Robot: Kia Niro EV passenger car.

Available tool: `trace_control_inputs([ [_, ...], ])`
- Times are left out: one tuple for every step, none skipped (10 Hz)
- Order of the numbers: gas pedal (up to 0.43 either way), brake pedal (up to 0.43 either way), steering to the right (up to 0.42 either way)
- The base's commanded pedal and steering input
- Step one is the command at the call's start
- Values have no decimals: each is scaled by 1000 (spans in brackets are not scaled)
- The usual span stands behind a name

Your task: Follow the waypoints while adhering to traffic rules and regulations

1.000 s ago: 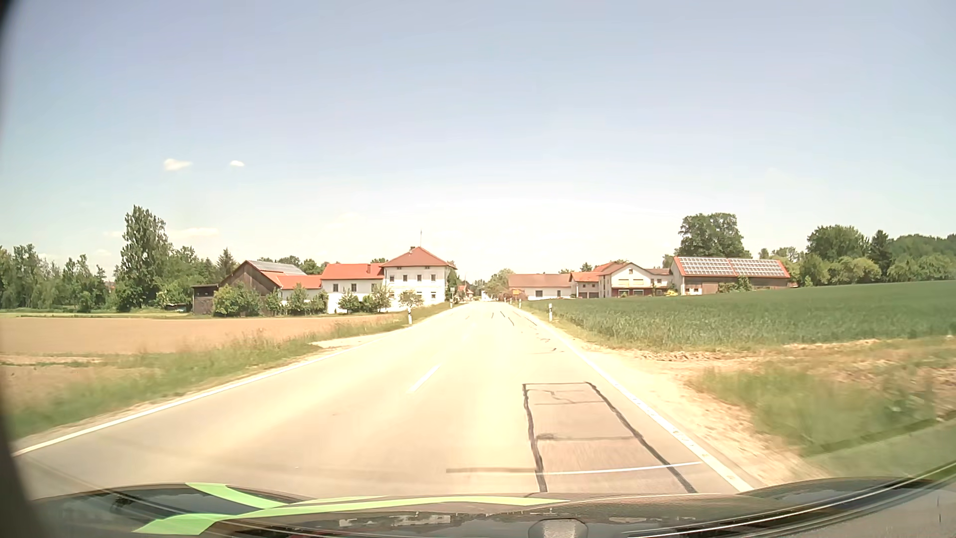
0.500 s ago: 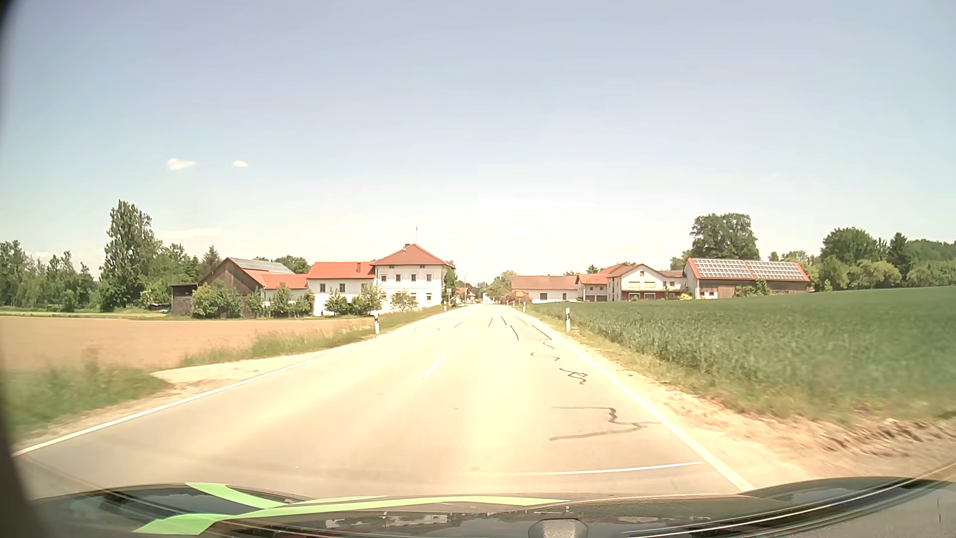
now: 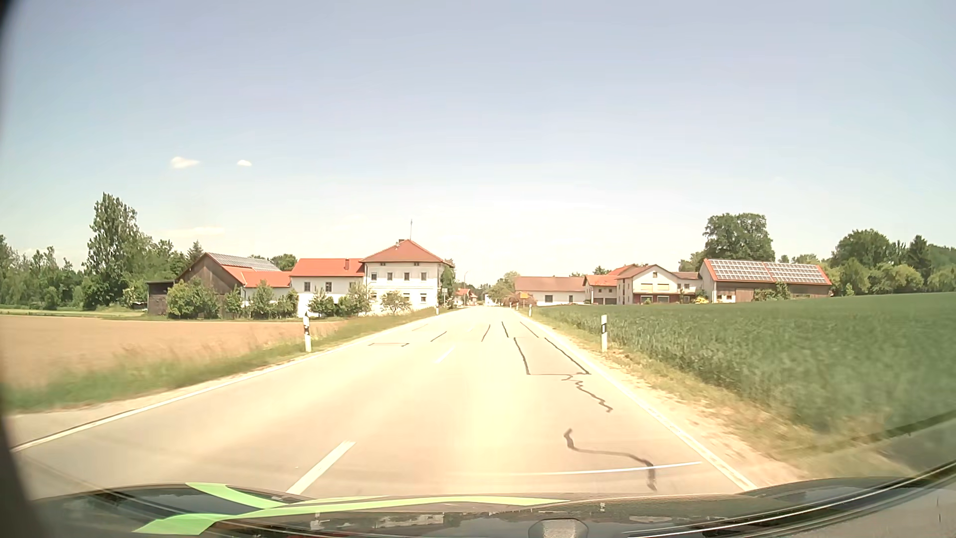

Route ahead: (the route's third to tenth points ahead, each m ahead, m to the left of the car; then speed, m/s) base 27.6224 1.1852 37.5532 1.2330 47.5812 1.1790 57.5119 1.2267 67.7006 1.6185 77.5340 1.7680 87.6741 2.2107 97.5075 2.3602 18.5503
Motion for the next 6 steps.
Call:
trace_control_inputs([
  [138,0,-4],
  [138,0,-4],
  [138,0,-5],
  [47,0,-6],
  [0,0,-5],
  [0,0,-5],
])
